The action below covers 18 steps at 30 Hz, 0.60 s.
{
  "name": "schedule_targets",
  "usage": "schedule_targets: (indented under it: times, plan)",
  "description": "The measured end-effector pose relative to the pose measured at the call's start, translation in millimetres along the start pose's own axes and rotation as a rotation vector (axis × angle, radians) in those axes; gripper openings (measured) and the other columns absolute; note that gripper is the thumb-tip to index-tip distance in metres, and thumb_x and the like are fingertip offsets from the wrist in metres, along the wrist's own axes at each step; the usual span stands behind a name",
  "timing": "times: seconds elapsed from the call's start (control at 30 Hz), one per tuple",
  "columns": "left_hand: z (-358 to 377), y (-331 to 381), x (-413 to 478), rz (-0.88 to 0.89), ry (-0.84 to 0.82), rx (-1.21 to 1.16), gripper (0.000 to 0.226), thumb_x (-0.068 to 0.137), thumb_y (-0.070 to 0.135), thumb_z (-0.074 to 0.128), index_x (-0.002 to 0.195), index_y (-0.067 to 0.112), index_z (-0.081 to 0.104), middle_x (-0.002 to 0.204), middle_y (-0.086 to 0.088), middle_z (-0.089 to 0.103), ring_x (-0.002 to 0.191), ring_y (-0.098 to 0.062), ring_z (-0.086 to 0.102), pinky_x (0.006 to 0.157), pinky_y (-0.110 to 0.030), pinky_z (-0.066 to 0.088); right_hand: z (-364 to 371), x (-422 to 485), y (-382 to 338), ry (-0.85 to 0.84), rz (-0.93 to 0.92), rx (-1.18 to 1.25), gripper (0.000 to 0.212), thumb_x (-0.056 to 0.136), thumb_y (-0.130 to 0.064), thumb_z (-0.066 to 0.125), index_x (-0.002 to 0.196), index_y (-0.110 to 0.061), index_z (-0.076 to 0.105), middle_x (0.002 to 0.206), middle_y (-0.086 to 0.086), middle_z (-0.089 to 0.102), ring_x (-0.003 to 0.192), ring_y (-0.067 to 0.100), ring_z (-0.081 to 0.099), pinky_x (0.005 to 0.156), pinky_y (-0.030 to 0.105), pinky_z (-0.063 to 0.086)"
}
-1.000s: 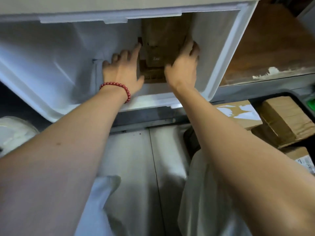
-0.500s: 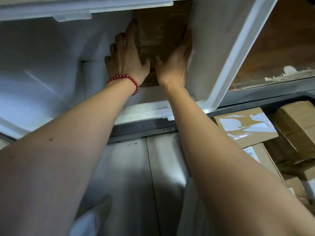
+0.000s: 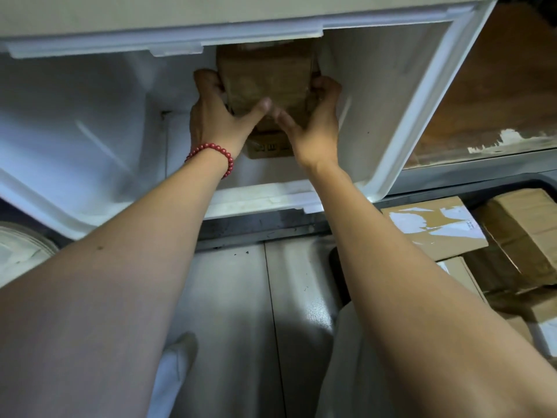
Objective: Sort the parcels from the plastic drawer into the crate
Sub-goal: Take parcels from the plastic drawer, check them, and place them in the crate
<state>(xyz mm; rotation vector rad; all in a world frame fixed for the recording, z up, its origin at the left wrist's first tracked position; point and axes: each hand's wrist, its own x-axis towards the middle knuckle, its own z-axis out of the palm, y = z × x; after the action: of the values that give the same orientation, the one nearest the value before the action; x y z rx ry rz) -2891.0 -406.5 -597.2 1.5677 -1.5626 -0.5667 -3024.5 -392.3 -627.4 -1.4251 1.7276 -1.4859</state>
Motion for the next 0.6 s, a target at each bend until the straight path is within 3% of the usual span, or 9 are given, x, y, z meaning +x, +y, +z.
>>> schedule_targets:
  times: [0.1,0.23,0.37,0.43,0.5,0.6]
  plan:
    - [-14,-5,-18,-0.063,-0.005,0.032,0.077,0.071,0.050,0.077,0.125,0.013,0.038,0.112,0.005,0.050,0.098,-0.009,0.048,0.077,-0.020,0.039,-2,-14,-1,-0.066,-0.008,-0.015,0.080,0.071,-0.017,0.082,0.134,-0.007,0.032,0.131,0.007,0.047,0.117,0.021,0.051,0.096,0.032,0.047]
    - [-32,-12,-44,-0.093,-0.088,0.028,0.085,0.071,0.047,0.078,0.137,0.017,0.033,0.132,0.000,0.050,0.116,-0.015,0.048,0.087,-0.021,0.035,-10,-31,-5,-0.208,-0.013,-0.050,0.091,0.066,-0.008,0.083,0.141,-0.010,0.031,0.138,0.012,0.044,0.126,0.025,0.047,0.104,0.041,0.044]
    - [-51,-11,-68,-0.143,-0.144,0.040,0.094,0.071,0.050,0.077,0.144,0.017,0.028,0.142,-0.003,0.046,0.130,-0.023,0.043,0.094,-0.024,0.034,-23,-47,-13,-0.345,0.026,-0.052,0.097,0.063,-0.008,0.088,0.140,-0.010,0.029,0.140,0.011,0.042,0.127,0.024,0.046,0.104,0.033,0.044]
    - [-62,-9,-80,-0.164,-0.172,0.068,0.099,0.070,0.053,0.077,0.146,0.016,0.026,0.145,-0.005,0.043,0.133,-0.024,0.040,0.101,-0.031,0.036,-30,-55,-18,-0.401,0.015,-0.078,0.103,0.058,-0.019,0.092,0.139,-0.011,0.029,0.139,0.010,0.043,0.127,0.025,0.046,0.106,0.038,0.042]
    - [-73,-7,-91,-0.152,-0.202,0.100,0.095,0.067,0.055,0.078,0.140,0.015,0.032,0.139,-0.006,0.049,0.128,-0.025,0.046,0.096,-0.031,0.039,-39,-65,-25,-0.451,0.018,-0.090,0.106,0.055,-0.025,0.094,0.138,-0.012,0.030,0.138,0.008,0.046,0.126,0.024,0.048,0.106,0.042,0.043]
    - [-95,-1,-106,-0.127,-0.272,0.156,0.084,0.069,0.055,0.077,0.131,0.016,0.037,0.131,-0.004,0.053,0.119,-0.024,0.051,0.086,-0.028,0.039,-53,-86,-42,-0.518,0.076,-0.060,0.103,0.058,-0.027,0.092,0.138,-0.014,0.028,0.137,0.002,0.048,0.121,0.018,0.052,0.101,0.029,0.045]
